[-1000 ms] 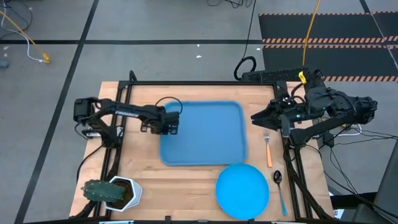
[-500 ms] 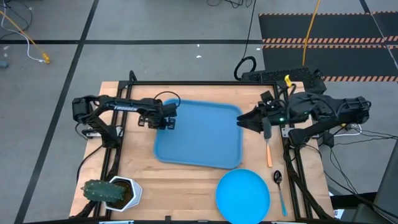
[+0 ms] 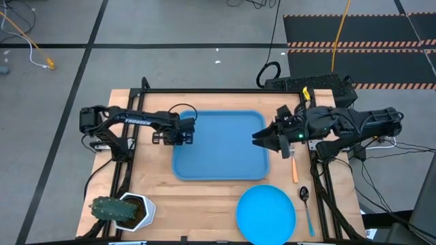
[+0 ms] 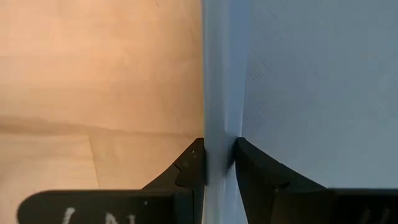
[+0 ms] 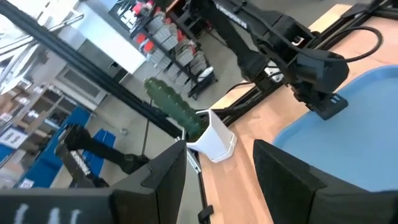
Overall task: Pick and place plate/cup/fork/spoon on tray
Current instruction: Prepare the blue serving tray on the table
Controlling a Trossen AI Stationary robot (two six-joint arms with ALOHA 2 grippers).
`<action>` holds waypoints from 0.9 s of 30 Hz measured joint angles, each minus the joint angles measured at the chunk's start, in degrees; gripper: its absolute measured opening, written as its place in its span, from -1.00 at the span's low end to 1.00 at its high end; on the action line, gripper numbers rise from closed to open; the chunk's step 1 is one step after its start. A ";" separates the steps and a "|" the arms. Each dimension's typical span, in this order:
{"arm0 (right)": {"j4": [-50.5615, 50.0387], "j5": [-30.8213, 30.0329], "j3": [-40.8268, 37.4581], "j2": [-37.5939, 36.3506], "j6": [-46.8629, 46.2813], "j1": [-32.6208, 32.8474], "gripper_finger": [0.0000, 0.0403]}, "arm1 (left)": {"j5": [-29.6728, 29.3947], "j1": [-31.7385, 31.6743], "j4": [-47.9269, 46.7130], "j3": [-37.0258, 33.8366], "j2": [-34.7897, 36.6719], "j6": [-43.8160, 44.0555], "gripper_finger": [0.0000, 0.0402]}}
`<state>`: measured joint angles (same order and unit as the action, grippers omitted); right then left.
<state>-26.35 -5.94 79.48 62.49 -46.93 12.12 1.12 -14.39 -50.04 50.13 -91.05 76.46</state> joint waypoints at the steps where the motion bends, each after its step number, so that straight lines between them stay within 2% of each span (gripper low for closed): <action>1: -0.04 0.30 0.00 -0.15 0.34 0.00 -0.10 | 0.12 0.49 0.05 0.02 0.00 0.88 -0.63; 10: -0.35 4.64 0.00 -0.63 2.39 0.00 -0.10 | 0.31 2.94 0.22 0.04 0.00 3.62 -0.63; 21: -0.33 4.71 0.00 -0.85 2.84 0.00 -0.10 | 0.35 1.62 -0.44 0.06 0.00 -0.33 -0.43; 27: -0.31 4.51 0.00 -0.85 2.74 0.00 -0.10 | 0.26 0.14 -0.16 0.06 0.00 -3.03 -0.41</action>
<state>-26.65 -1.42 79.48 61.65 -44.19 12.12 1.39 -14.24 -50.20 50.19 -91.05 73.43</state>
